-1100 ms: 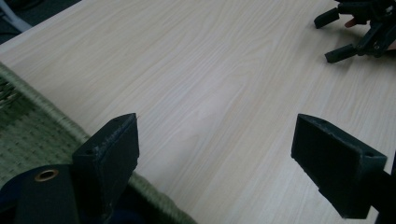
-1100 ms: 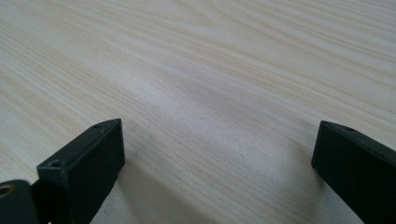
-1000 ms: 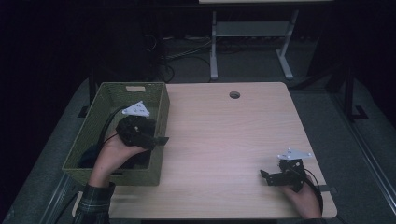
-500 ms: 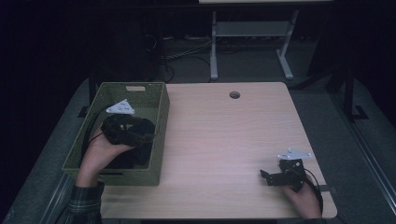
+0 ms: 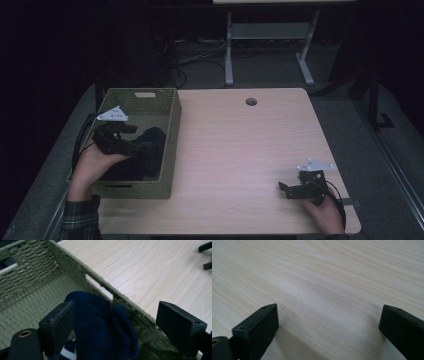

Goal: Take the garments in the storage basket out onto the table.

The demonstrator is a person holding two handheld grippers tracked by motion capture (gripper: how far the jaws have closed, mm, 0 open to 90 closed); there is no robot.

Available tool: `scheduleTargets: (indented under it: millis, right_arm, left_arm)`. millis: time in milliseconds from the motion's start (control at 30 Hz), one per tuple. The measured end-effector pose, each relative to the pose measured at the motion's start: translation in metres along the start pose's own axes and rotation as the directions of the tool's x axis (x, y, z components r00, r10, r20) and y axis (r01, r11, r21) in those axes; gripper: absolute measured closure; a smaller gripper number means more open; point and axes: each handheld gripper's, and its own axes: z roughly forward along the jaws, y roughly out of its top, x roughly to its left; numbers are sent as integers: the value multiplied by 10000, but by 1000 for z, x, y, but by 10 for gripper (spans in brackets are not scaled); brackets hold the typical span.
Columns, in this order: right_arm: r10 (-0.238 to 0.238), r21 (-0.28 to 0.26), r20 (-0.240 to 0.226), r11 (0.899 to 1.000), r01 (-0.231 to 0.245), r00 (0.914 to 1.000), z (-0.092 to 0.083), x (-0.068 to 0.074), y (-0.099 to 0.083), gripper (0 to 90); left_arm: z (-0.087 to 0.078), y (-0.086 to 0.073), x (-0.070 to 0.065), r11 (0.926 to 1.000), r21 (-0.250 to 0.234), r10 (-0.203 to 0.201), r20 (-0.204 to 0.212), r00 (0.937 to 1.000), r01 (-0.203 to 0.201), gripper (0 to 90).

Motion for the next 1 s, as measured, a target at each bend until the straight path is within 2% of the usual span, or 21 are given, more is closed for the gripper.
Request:
scheduleTargets:
  millis: [233, 600, 800, 1000]
  right_arm:
    - [12, 7, -6, 10000, -12, 10000, 0, 0, 0, 24]
    - [15, 10, 16, 10000, -15, 10000, 0, 0, 0, 24]
    - [7, 9, 15, 10000, -7, 10000, 0, 0, 0, 24]
    - [11, 10, 16, 10000, -11, 10000, 0, 0, 0, 24]
  left_arm:
    - [-6, -10, 9, 9996, 132, -264, -167, 9995, 267, 146]
    - [-6, -21, 19, 9979, 526, -354, -305, 9989, 370, 144]
    - [0, -27, 24, 9940, 1009, -392, -216, 9990, 412, 139]
    - [6, -32, 26, 9867, 1578, -368, -172, 9992, 391, 139]
